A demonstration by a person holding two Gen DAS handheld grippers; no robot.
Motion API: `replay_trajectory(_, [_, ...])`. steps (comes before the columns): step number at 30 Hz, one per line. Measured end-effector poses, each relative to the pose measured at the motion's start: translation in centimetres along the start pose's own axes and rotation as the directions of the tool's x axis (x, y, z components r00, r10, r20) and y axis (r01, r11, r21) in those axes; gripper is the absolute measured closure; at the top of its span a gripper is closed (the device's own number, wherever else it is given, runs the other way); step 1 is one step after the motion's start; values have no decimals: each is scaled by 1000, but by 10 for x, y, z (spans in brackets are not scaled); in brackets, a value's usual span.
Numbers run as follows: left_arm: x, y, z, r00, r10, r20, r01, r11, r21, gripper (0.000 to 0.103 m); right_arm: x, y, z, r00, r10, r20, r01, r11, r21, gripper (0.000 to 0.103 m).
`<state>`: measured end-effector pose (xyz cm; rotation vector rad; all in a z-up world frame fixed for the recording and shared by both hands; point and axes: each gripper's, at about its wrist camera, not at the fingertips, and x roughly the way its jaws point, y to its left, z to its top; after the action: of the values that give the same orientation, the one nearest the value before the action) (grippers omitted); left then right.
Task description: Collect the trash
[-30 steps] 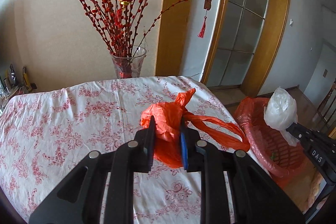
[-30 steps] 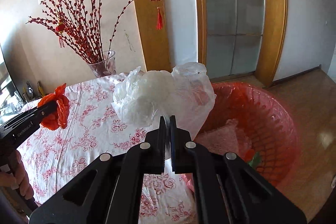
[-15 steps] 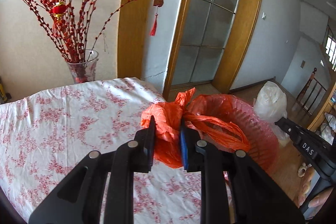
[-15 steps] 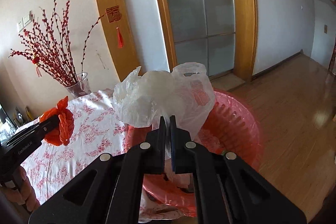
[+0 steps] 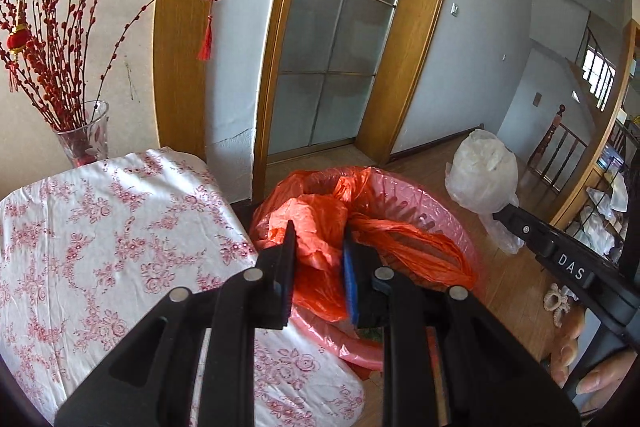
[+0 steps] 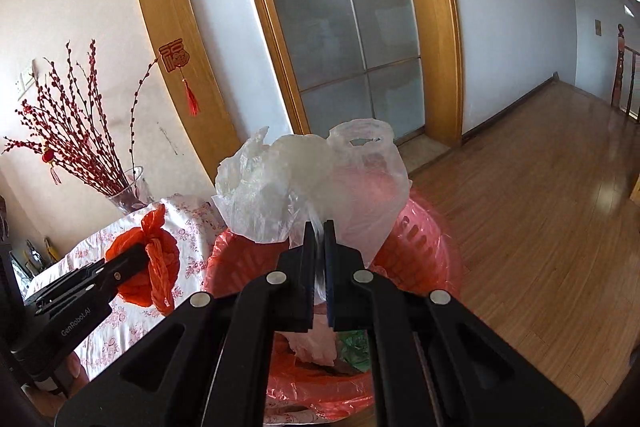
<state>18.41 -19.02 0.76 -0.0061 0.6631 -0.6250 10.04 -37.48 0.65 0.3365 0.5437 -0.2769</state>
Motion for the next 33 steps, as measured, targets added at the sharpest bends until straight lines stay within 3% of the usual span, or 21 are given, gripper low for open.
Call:
replay_trajectory(11, [36, -19, 2, 998, -46, -45, 46, 999, 19, 81, 9, -14, 9, 999, 39, -6, -38, 997, 73, 98])
replay_trajectory(15, [54, -22, -4, 994, -59, -93, 60, 998, 13, 72, 15, -21, 12, 998, 65, -16, -63, 994, 94, 93])
replay_trajectory(19, [64, -20, -11, 993, -40, -113, 43, 999, 20, 60, 16, -27, 10, 996, 81, -20, -78, 990, 121, 58])
replay_trajectory(22, [61, -13, -15, 994, -11, -111, 13, 1000, 19, 55, 11, -29, 7, 998, 64, -16, -62, 992, 110, 54])
replay_trajectory(24, [52, -5, -17, 995, 7, -95, -6, 1000, 9, 51, 5, -27, 4, 999, 39, -10, -38, 996, 85, 37])
replay_trajectory(26, [37, 3, -19, 997, 40, -63, -40, 999, 2, 43, -6, -22, -1, 1000, 3, 21, -4, 999, 45, 13])
replay_trajectory(30, [-6, 19, -25, 993, 117, 22, -116, 993, -17, 20, -25, -5, -10, 998, -41, 44, 43, 998, -47, 6])
replay_trajectory(33, [-42, 31, -32, 974, 206, 91, -204, 979, -29, 9, -42, 8, -19, 996, -45, 80, 53, 994, -99, 2])
